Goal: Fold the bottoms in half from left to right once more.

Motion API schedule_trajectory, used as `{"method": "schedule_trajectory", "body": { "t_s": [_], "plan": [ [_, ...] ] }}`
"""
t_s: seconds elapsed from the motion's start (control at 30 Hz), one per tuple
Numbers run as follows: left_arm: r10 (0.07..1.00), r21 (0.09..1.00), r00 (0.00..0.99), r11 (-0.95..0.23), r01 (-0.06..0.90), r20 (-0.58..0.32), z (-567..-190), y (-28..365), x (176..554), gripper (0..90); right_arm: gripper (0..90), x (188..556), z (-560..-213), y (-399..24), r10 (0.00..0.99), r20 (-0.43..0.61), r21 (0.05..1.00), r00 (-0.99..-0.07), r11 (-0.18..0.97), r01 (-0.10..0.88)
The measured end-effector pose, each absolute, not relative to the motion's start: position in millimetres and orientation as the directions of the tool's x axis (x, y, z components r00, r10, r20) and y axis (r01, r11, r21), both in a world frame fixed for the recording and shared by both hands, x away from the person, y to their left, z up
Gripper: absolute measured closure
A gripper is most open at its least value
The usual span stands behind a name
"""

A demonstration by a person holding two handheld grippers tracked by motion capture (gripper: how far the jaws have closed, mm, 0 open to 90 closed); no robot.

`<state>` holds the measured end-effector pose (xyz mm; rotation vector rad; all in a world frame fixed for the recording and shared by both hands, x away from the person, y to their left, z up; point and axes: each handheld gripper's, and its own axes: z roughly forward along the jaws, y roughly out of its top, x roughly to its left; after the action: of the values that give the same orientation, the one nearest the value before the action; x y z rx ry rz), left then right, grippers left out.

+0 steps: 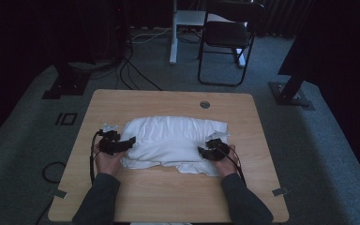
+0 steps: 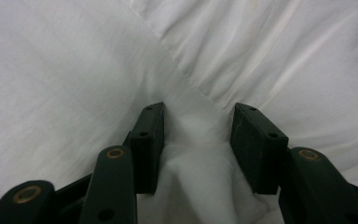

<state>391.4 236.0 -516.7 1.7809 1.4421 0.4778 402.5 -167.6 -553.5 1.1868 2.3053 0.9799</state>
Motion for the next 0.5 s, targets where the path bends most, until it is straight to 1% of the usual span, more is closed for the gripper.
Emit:
{"method": "schedule_trajectory", "body": {
  "t_s": [0.03, 0.1, 0.17, 0.23, 0.33, 0.37, 0.5],
  "plan": [
    [0.946, 0.748, 0.273, -0.052, 0.662, -0.176, -521, 239, 393, 23.2, 53.7, 402, -554, -168, 0.816, -0.008, 0.723, -0.578, 0.404, 0.56],
    [0.952, 0.725, 0.253, -0.051, 0.687, -0.173, -528, 241, 397, 18.9, 53.7, 402, -554, -168, 0.817, -0.006, 0.724, -0.577, 0.402, 0.561],
    [0.954, 0.709, 0.243, -0.048, 0.703, -0.177, -534, 242, 399, 17.0, 53.7, 402, -554, -168, 0.818, -0.005, 0.725, -0.576, 0.4, 0.561],
    [0.953, 0.696, 0.238, -0.044, 0.717, -0.185, -539, 242, 400, 16.5, 53.7, 402, -554, -168, 0.818, -0.007, 0.726, -0.576, 0.4, 0.559],
    [0.952, 0.687, 0.243, -0.049, 0.725, -0.188, -542, 241, 400, 15.9, 53.7, 402, -554, -168, 0.817, -0.008, 0.728, -0.576, 0.4, 0.557],
    [0.946, 0.67, 0.251, -0.051, 0.741, -0.206, -545, 239, 401, 15.9, 53.7, 401, -555, -168, 0.817, -0.009, 0.731, -0.576, 0.399, 0.554],
    [0.943, 0.673, 0.274, -0.08, 0.736, -0.188, -547, 231, 399, 16.0, 53.7, 401, -555, -168, 0.819, -0.009, 0.733, -0.574, 0.396, 0.553]
  ]
}}
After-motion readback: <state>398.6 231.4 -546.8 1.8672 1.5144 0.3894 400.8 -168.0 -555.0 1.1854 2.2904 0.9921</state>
